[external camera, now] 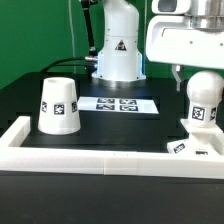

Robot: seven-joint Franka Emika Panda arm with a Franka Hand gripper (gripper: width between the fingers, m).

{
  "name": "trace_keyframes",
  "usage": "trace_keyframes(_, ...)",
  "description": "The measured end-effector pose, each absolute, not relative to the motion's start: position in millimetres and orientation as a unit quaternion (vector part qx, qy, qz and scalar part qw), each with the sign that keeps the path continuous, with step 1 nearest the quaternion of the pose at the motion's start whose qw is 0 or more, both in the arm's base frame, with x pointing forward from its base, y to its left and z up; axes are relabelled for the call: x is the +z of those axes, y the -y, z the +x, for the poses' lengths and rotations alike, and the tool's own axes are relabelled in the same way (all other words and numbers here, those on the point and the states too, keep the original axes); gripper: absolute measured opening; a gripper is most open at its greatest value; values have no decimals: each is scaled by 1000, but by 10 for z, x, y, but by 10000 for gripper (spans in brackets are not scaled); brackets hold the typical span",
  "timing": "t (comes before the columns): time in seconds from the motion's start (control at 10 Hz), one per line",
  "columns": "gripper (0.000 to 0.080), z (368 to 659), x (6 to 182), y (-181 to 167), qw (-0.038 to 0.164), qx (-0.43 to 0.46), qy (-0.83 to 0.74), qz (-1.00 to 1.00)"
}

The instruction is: Assemble lamp

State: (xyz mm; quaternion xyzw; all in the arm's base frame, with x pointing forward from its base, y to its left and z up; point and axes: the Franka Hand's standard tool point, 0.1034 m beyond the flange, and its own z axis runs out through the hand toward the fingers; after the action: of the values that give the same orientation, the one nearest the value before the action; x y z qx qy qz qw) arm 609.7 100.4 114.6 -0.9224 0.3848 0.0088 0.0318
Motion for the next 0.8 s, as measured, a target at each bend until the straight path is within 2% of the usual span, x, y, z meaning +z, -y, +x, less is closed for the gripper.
trace_keyframes(0.4, 577, 6103, 1126, -949, 54, 31, -530, -846)
trace_keyframes(0.8, 577, 6098, 1127, -991, 56, 40, -602, -796)
